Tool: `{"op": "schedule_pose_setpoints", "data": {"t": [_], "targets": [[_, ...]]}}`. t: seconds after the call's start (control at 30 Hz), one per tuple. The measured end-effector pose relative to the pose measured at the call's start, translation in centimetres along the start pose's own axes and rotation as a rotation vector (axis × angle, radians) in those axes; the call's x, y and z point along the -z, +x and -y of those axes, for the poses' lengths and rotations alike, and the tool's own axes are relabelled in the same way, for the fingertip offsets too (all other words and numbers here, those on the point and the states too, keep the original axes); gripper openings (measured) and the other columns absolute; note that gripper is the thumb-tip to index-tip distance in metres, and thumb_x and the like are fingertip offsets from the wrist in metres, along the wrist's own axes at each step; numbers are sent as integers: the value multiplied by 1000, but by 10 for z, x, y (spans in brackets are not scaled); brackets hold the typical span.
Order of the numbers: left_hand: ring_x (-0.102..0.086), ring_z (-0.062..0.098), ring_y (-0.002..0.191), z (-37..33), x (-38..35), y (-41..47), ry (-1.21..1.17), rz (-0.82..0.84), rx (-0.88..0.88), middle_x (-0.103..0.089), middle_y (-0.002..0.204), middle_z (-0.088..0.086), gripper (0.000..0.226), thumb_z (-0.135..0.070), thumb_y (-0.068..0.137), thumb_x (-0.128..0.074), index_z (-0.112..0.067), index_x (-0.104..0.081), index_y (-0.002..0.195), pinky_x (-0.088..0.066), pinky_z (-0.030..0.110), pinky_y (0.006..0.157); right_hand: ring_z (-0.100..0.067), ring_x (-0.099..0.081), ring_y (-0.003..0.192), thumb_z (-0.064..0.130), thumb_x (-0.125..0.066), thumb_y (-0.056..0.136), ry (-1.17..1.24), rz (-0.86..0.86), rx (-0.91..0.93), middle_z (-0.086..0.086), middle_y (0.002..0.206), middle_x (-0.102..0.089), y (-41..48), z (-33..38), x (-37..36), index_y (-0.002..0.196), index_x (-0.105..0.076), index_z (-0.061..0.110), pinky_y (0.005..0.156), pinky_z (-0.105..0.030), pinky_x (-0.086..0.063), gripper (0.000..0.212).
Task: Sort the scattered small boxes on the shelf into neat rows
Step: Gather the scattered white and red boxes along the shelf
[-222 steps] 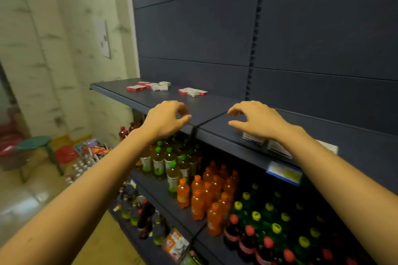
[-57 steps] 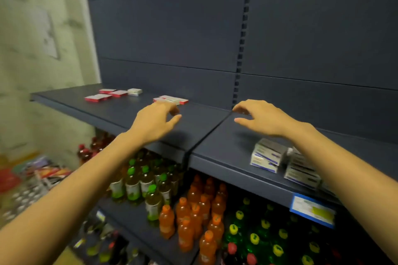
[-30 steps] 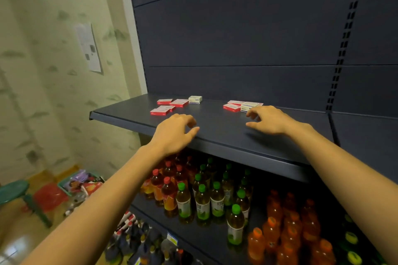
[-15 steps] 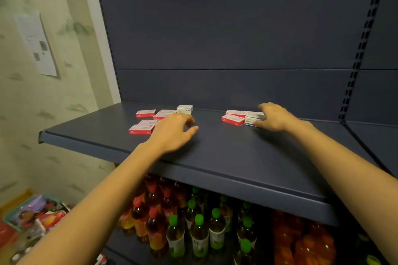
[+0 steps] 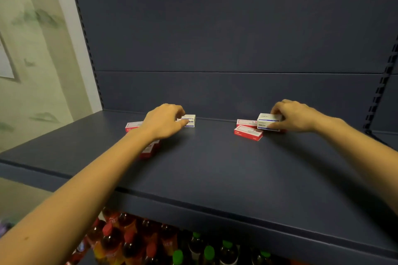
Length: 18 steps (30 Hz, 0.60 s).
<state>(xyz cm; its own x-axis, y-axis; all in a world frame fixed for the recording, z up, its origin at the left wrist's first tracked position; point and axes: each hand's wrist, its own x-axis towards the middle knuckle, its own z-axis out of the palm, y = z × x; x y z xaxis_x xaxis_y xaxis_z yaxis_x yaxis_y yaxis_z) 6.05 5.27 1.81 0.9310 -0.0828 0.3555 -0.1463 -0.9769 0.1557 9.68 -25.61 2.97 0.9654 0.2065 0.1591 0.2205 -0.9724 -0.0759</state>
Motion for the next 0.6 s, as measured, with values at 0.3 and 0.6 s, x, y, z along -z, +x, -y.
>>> {"op": "schedule_pose_setpoints", "data": {"t": [0.3, 0.6], "targets": [[-49, 26, 123, 38, -22, 41, -52, 305, -18, -44, 142, 8, 68, -37, 84, -63, -9, -34, 138, -41, 40, 102, -23, -53, 105, 43, -64, 80, 97, -59, 43, -2, 119, -51, -10, 42, -3, 115, -52, 19, 91, -43, -46, 44], [-59, 14, 88, 59, -35, 64, -331, 239, -159, -64, 113, 7, 37, -26, 76, -73, -15, -57, 108, -45, 24, 76, -20, -54, 105, 45, -64, 80, 121, -121, -86, 2, 119, -51, -34, 57, -12, 114, -52, 23, 87, -41, -48, 42]]}}
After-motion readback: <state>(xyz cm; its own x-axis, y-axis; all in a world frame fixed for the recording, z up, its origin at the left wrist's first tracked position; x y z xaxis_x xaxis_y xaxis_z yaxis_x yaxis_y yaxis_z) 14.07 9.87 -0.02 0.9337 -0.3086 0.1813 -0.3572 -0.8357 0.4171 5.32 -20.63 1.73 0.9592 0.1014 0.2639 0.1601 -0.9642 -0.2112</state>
